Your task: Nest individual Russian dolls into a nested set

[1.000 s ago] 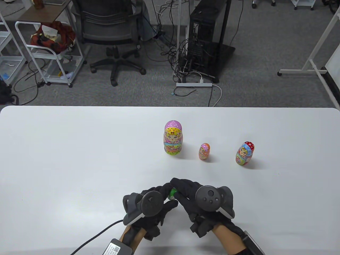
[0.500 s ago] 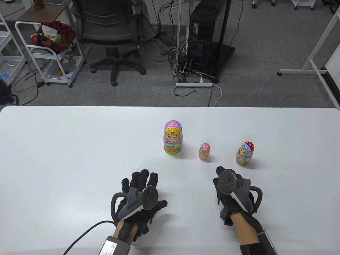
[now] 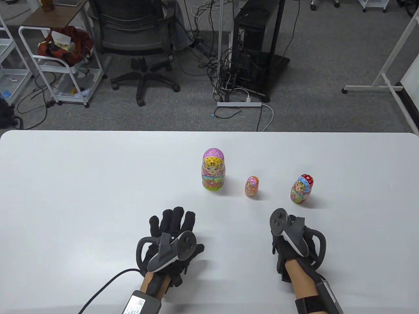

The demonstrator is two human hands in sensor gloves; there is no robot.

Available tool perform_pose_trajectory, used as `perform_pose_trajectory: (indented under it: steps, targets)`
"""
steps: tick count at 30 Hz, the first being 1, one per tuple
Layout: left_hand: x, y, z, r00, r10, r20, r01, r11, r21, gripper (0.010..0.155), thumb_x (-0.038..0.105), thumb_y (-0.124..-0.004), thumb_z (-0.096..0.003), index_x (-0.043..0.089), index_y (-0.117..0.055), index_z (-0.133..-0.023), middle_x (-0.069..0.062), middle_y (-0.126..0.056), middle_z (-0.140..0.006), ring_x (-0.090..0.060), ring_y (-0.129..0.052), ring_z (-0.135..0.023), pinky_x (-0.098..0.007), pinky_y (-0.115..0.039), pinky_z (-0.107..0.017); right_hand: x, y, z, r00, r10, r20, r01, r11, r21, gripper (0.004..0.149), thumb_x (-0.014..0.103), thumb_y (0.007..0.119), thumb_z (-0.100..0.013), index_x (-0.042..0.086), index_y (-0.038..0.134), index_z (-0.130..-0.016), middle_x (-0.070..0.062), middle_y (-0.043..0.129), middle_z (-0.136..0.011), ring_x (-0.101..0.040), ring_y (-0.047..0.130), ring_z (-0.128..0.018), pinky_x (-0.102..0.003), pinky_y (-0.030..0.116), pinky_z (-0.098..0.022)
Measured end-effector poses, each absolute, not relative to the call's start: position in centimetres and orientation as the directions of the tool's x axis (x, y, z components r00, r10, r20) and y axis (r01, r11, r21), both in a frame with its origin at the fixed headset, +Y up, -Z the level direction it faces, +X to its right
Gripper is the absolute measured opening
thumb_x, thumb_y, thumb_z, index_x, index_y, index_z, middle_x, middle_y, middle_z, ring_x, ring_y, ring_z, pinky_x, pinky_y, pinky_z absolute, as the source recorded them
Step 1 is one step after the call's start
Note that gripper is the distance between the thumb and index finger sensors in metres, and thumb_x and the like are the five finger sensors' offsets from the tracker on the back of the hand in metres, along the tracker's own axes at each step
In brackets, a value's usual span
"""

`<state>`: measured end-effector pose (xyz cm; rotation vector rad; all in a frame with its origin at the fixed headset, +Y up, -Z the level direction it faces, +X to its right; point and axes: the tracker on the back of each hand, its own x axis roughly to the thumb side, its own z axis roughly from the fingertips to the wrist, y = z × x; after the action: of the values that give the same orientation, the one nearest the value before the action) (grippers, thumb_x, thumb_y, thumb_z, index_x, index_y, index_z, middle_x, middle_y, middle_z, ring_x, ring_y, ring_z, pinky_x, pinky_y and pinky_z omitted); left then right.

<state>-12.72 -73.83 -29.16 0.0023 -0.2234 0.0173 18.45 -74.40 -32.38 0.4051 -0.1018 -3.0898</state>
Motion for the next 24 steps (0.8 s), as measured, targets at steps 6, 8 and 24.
perform_pose_trajectory:
  steps: [6, 8, 24]
  targets:
    - [-12.7, -74.1, -29.6, 0.976, 0.049, 0.214, -0.038, 0.998, -0.058, 0.098, 0.076, -0.066, -0.0382, 0.030, -0.020, -0.112, -0.013, -0.020, -0.119, -0.041, -0.030, -0.110, -0.074, -0.027, -0.072, 14.2, -71.1, -33.1, -0.986, -0.016, -0.164, 0.040, -0.989, -0.146, 0.065, 0.056, 0.074, -0.048, 0.034, 0.050, -0.104, -0.011, 0.060, -0.109, -0.035, 0.074, -0.089, -0.055, 0.064, -0.065]
    - [-12.7, -74.2, -29.8, 0.975, 0.061, 0.213, -0.047, 0.996, -0.070, 0.098, 0.076, -0.066, -0.0382, 0.029, -0.021, -0.112, -0.014, -0.020, -0.119, -0.041, -0.030, -0.110, -0.075, -0.026, -0.071, 12.6, -70.3, -34.7, -0.983, -0.025, -0.183, 0.052, -0.988, -0.142, 0.063, 0.056, 0.074, -0.048, 0.035, 0.052, -0.103, -0.009, 0.066, -0.106, -0.033, 0.080, -0.084, -0.051, 0.069, -0.060]
    - [-13.0, -74.3, -30.3, 0.975, 0.094, 0.203, -0.076, 0.993, -0.096, 0.098, 0.074, -0.066, -0.0391, 0.027, -0.021, -0.112, -0.014, -0.025, -0.119, -0.040, -0.036, -0.109, -0.074, -0.028, -0.072, 11.7, -73.4, -45.7, -0.888, -0.063, -0.455, -0.037, -0.977, 0.208, 0.050, 0.051, 0.063, -0.054, 0.057, 0.040, -0.097, 0.003, 0.060, -0.109, -0.020, 0.077, -0.089, -0.045, 0.061, -0.072]
